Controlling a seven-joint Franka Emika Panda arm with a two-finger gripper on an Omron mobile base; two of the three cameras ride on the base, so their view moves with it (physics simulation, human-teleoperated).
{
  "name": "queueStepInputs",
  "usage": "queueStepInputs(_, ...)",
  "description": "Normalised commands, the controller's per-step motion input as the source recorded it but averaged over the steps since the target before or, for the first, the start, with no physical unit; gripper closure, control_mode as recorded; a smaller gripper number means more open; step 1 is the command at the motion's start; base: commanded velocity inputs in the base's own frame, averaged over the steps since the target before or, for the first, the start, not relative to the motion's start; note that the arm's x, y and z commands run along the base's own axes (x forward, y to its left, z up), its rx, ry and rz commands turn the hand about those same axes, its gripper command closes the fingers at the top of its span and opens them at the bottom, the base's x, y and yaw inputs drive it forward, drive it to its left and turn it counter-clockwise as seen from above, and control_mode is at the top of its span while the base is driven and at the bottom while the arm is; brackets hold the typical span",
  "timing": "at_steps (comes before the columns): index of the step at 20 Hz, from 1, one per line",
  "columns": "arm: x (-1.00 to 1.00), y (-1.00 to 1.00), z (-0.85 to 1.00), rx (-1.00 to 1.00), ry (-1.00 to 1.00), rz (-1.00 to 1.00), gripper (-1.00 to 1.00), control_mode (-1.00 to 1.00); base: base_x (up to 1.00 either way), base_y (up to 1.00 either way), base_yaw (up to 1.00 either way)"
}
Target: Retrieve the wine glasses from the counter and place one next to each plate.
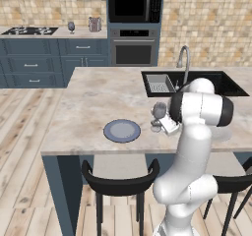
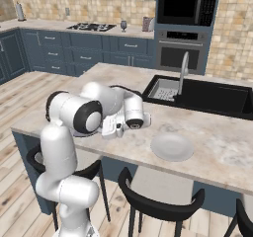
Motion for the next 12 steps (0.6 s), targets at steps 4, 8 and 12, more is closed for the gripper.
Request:
queueStepInputs(4,0.08,0.10,-0.25,0.03,0.00,0.01,1.00,-1.00,0.00,0.00,0.00)
queueStepInputs(8,0.17,0.09,-0.27,0.02,0.00,0.00,1.00,-1.00,0.00,0.00,0.00)
queueStepInputs(12,0.28,0.01,-0.28,0.01,0.00,0.00,1.00,-1.00,0.00,0.00,0.00)
